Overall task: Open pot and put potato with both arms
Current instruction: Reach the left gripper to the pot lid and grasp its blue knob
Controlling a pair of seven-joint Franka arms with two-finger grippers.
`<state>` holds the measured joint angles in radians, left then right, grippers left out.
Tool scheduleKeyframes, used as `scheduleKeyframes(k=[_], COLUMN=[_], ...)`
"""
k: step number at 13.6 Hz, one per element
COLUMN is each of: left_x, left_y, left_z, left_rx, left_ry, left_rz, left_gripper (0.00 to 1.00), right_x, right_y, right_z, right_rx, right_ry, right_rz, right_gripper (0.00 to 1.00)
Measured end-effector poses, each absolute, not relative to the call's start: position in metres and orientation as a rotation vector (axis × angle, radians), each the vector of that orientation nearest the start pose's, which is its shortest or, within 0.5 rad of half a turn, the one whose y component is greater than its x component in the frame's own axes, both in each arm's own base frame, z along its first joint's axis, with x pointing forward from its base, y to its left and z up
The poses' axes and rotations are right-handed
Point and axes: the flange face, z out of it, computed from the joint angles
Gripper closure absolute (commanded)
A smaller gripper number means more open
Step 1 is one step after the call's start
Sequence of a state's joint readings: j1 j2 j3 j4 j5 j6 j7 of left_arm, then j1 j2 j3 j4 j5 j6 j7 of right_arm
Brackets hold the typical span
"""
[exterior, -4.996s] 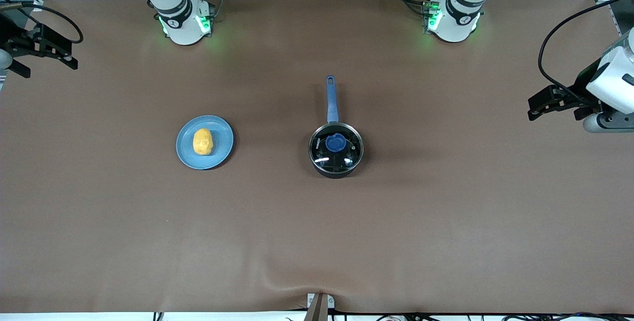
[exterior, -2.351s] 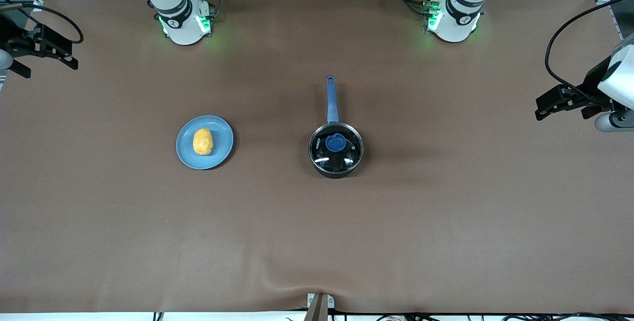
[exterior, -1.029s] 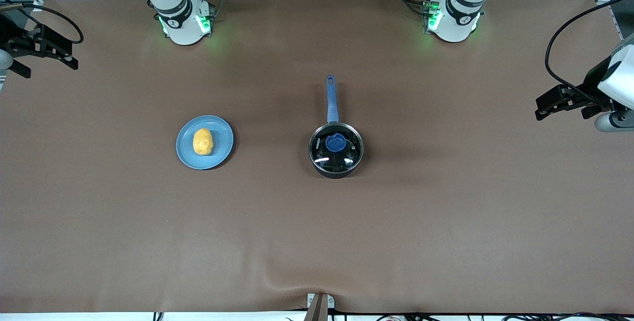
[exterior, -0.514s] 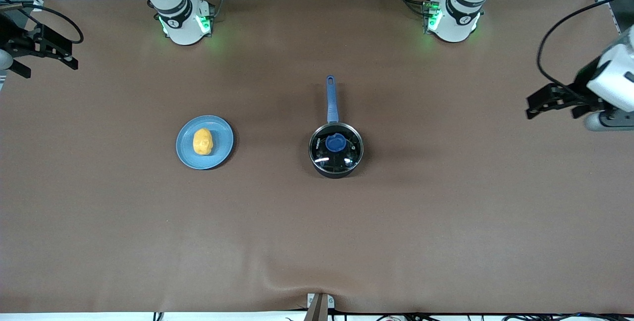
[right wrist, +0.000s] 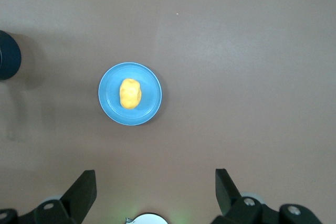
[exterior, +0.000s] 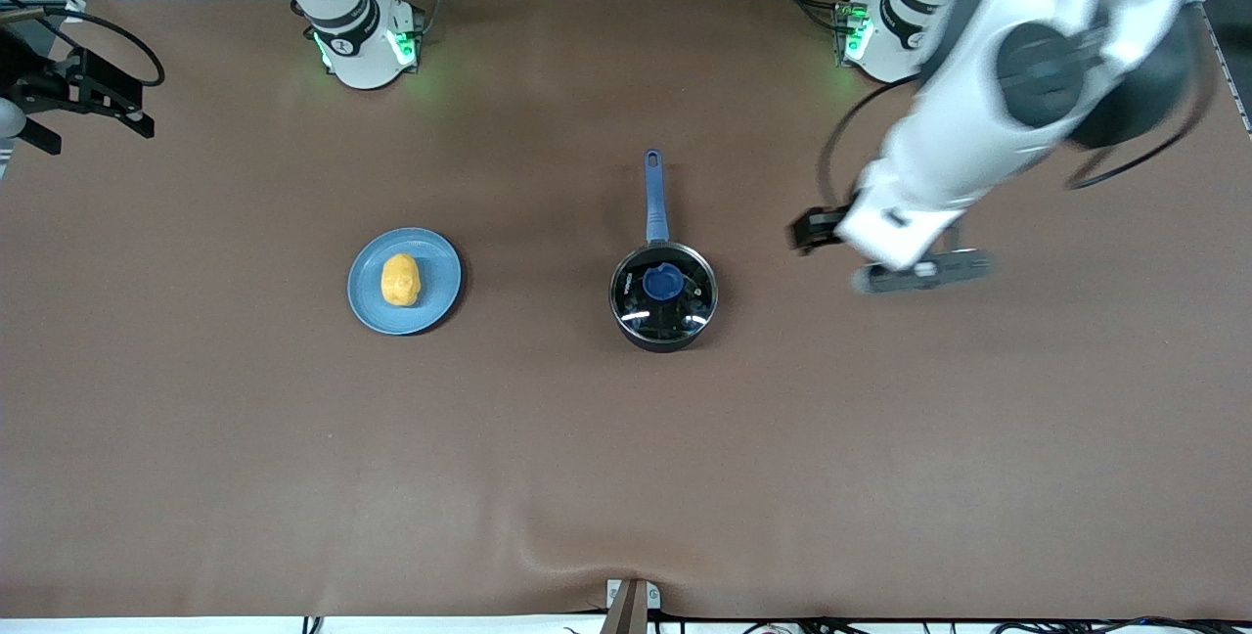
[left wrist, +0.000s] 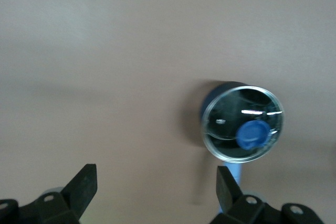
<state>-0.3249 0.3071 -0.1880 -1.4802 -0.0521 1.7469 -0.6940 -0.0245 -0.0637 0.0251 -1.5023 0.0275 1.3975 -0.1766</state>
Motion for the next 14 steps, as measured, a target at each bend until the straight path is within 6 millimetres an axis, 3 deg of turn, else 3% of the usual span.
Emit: scheduleKeyframes(k=[3, 5, 11, 14], left_x=[0.556, 0.545, 0.525, 0.519], left_y=[-0.390, -0.427, -0.476, -0.485], left_z=[0.441, 0.406, 0.330, 0.310], left_rx=[-3.191, -3.193, -3.135, -3.109], left_ry=[-0.458, -0.503, -0.505, -0.493], left_rz=[0.146, 0.151, 0.093, 0.085], left_gripper=[0.00, 0.00, 0.00, 0.00], right_x=[0.516, 0.516, 0.516, 0.516], right_y=[0.004, 0.004, 0.004, 0.004], right_z=[0.675, 0.675, 0.675, 0.675], right_rx=[-3.099, -3.099, -3.099, -3.099], right_ry=[-0.282, -0.282, -0.282, -0.282], right_rz=[0.061, 0.061, 0.061, 0.061], right_gripper=[0.00, 0.00, 0.00, 0.00])
